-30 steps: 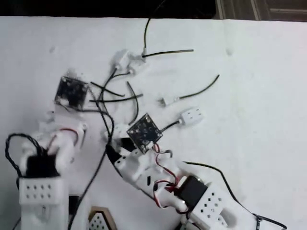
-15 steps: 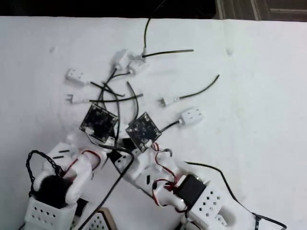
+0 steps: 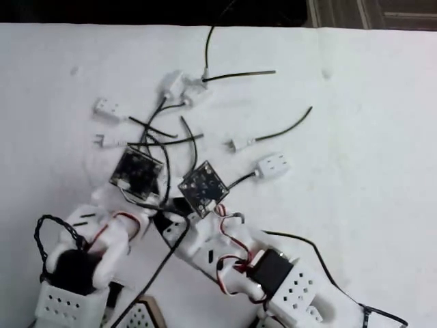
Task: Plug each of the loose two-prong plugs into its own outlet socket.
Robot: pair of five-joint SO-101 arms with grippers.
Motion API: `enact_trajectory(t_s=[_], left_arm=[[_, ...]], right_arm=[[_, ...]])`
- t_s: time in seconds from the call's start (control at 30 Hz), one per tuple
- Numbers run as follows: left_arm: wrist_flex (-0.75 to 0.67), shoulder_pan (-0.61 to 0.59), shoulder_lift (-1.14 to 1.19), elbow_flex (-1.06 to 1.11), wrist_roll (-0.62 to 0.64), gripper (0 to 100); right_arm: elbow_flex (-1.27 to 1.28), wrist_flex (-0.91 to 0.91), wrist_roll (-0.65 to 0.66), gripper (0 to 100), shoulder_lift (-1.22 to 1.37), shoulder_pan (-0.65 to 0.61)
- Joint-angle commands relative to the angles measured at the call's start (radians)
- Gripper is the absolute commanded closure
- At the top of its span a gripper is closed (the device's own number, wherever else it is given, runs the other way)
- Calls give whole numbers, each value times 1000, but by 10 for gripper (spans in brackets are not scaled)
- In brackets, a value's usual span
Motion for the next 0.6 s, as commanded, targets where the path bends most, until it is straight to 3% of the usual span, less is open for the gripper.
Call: enact_trajectory(t_s=[0.0, 0.3, 0.57], left_arm=[[3, -186, -7, -32, 12, 966], [-5, -628, -7, 32, 78, 966], [-29, -690, -7, 160, 80, 966]], right_arm=[[-31, -38, -9, 981, 5, 51], [-31, -340, -2, 981, 349, 62], [-158, -506, 0, 981, 717, 65]])
